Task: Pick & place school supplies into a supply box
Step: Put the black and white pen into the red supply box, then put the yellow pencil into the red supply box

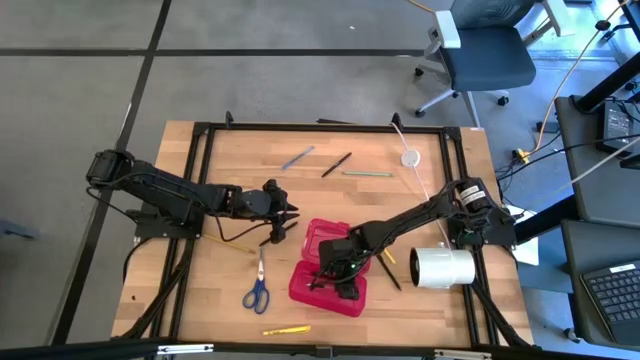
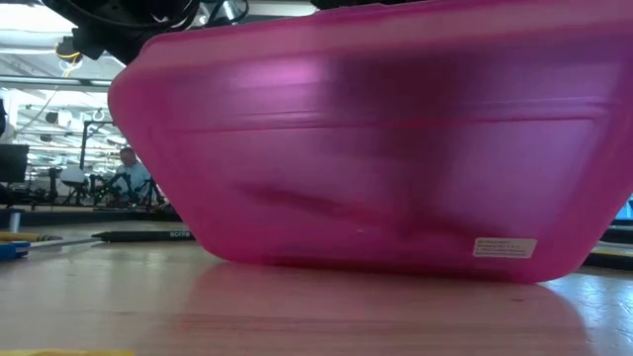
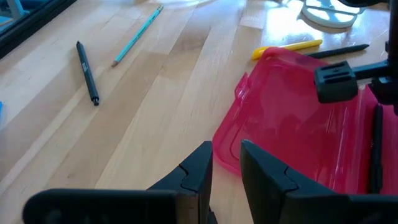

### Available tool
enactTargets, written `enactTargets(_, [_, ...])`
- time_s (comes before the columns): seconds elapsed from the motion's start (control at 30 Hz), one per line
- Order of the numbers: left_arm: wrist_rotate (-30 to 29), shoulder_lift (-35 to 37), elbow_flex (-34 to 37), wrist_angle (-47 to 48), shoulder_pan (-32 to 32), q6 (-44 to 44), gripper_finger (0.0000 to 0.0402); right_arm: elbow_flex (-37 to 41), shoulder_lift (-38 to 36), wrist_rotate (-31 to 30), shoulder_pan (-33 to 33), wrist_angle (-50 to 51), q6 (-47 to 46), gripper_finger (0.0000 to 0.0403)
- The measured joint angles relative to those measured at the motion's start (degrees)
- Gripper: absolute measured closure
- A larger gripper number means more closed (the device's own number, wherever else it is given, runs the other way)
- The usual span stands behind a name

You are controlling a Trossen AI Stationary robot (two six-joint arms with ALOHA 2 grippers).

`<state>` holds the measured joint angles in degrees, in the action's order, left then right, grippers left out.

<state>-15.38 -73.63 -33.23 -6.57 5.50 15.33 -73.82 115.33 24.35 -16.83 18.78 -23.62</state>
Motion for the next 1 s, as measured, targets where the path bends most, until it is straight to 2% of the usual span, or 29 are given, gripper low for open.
enactTargets(0.23, [-0.02, 0.0, 0.0, 0.17, 0.0, 0.02, 0.0327, 0.0, 0.0, -0.76, -0.01, 0.18, 1.48, 0.0343])
enactTargets(0.57, [-0.02, 0.0, -0.02, 0.33, 0.0, 0.0, 0.0327, 0.0, 0.0, -0.43, 0.0, 0.4, 1.57, 0.0275])
enactTargets(0.77, [-0.02, 0.0, -0.01, 0.33, 0.02, -0.01, 0.0327, 0.0, -1.17, -0.38, 0.01, 2.87, 0.13, 0.0266])
enactTargets(1.0, [-0.02, 0.0, -0.01, 0.35, 0.0, -0.02, 0.0327, -0.02, -6.77, -7.39, -0.01, 7.41, 1.46, 0.0266])
